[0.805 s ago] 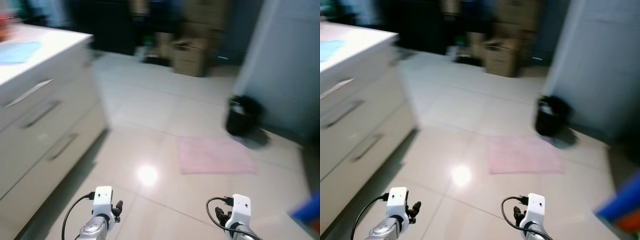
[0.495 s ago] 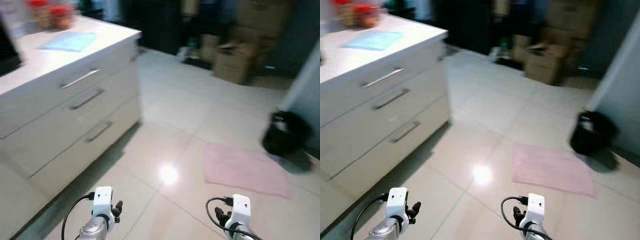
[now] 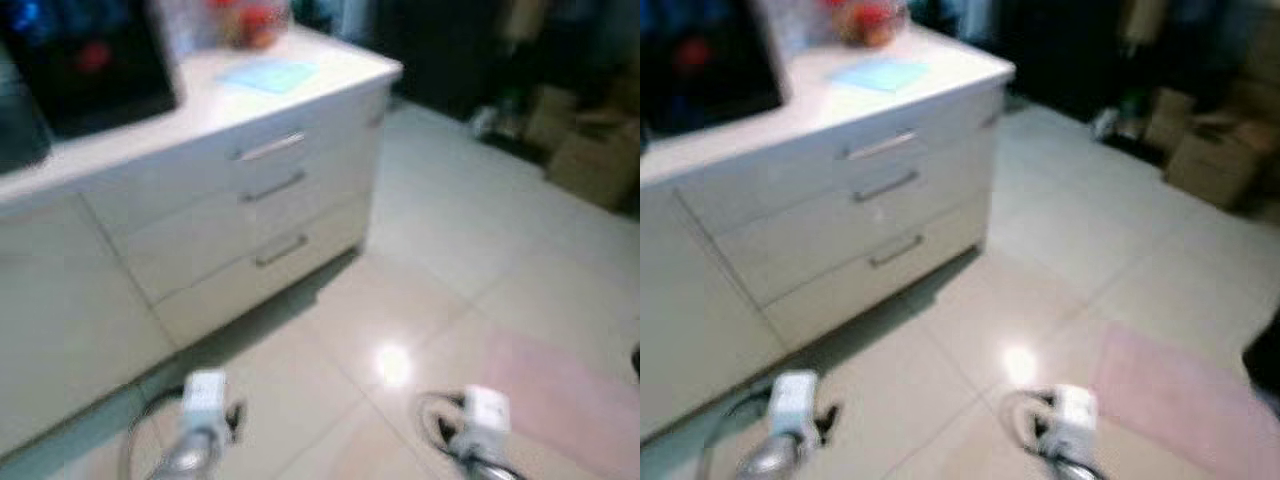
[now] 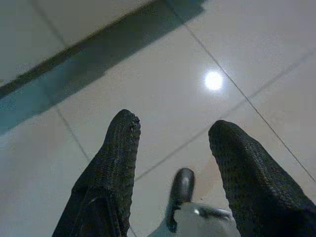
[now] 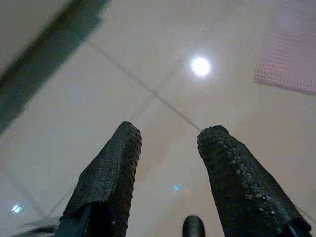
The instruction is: Kitchen organization
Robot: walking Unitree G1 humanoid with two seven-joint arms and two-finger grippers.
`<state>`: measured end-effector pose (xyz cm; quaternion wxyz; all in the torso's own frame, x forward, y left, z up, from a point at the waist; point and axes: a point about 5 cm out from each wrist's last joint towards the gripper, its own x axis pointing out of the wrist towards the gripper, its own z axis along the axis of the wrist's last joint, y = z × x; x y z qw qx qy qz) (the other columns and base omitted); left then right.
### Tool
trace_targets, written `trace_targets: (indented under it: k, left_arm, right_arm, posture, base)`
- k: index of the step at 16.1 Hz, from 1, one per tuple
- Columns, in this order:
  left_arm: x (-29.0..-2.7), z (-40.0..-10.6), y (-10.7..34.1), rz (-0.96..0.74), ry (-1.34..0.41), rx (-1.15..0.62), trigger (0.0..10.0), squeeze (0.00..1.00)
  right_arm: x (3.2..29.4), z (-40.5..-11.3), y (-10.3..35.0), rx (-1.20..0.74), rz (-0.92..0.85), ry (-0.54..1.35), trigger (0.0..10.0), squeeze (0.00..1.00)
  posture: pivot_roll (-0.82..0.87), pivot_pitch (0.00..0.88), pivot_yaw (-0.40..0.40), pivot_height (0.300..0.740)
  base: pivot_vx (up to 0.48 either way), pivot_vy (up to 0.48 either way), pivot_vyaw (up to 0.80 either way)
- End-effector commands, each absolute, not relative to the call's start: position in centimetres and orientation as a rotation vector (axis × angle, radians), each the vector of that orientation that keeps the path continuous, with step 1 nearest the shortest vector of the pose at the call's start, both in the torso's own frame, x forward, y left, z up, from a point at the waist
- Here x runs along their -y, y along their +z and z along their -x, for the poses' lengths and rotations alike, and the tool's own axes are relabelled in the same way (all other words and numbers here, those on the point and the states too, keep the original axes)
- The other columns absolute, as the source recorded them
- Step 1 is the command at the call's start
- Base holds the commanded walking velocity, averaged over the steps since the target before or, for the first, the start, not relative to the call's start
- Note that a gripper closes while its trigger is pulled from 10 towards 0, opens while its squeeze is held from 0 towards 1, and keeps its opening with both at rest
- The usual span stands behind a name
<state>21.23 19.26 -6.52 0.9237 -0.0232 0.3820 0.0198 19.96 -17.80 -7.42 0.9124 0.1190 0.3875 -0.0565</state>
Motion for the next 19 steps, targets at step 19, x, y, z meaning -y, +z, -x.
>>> trace_targets:
  k: [19]
  left_arm:
    - [-19.18,-21.24,-6.51,0.042,0.036,-0.782,10.0,0.00]
  right_arm:
    - [18.25,-19.40,-7.67,-0.809,-0.262,-0.127,10.0,0.00]
  posture:
    - [0.12,0.000,0.029,0.740]
  base:
    - [0.000,0.000,0.21]
